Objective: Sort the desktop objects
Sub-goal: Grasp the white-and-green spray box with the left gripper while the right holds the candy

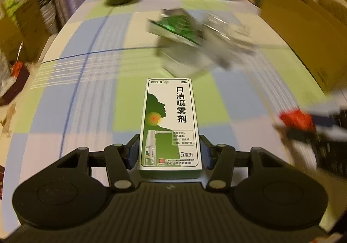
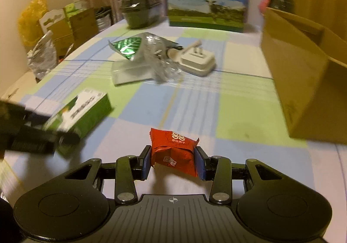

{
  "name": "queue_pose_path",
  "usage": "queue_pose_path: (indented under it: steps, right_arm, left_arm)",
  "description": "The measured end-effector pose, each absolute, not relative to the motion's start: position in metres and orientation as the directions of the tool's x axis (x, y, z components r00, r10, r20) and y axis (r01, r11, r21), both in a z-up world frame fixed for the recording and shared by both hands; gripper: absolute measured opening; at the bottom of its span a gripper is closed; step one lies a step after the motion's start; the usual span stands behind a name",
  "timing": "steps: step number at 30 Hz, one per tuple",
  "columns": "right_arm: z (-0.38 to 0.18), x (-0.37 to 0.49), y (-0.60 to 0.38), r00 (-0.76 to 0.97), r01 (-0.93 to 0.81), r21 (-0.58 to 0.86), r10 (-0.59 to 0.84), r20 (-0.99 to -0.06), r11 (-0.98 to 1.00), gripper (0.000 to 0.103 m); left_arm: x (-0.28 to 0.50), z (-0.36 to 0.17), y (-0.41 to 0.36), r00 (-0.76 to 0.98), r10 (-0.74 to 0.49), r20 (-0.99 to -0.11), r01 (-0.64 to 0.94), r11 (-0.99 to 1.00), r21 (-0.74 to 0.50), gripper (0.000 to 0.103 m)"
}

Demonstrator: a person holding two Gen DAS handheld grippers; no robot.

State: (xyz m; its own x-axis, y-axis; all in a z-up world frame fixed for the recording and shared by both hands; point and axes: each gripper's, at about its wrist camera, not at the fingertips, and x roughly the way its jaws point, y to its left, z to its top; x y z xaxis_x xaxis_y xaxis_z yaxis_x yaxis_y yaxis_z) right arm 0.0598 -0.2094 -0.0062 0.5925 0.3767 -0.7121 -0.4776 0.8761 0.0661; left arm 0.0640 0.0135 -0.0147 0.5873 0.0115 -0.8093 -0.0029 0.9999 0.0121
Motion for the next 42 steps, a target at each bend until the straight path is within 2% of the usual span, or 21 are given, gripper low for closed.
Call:
queue_pose_path:
  steps: [6,9,18,23,29,40,42]
  right_arm:
    - [-0.010,0.046,-0.221,0.613,-0.452,0.040,0.342,-0.712,0.891,0.038]
    - [-0.013,0.045,-0.219,0.623,-0.463,0.011,0.335,-0.707,0.886,0.038]
    - [-0.024,0.047,-0.214,0.634,-0.461,-0.009,0.323,-0.703,0.887,0.041]
    - [-0.025,0.050,-0.217,0.632,-0.435,0.026,0.326,-0.703,0.900,0.055]
    - [-0.024,0.049,-0.218,0.639,-0.412,0.047,0.326,-0.697,0.910,0.060]
    - [-0.025,0.052,-0.215,0.658,-0.384,0.036,0.301,-0.691,0.923,0.060]
    - [-0.025,0.052,-0.215,0.661,-0.379,0.034,0.297,-0.690,0.925,0.054]
  left_arm:
    - [0.024,-0.020,-0.016,0.599,-0.051,-0.799,0.078,0.997,-0.006,0.051]
    - [0.026,-0.021,-0.017,0.605,-0.051,-0.795,0.056,0.998,-0.022,0.061]
    - [0.045,-0.025,-0.021,0.620,-0.047,-0.783,0.057,0.998,-0.015,0.062]
    - [0.046,-0.027,-0.020,0.618,-0.044,-0.785,0.056,0.998,-0.012,0.062]
    - [0.047,-0.028,-0.020,0.618,-0.046,-0.785,0.052,0.998,-0.017,0.062]
    - [0.050,-0.028,-0.021,0.619,-0.058,-0.783,0.057,0.998,-0.029,0.063]
    - [0.051,-0.028,-0.021,0.620,-0.062,-0.782,0.061,0.998,-0.031,0.063]
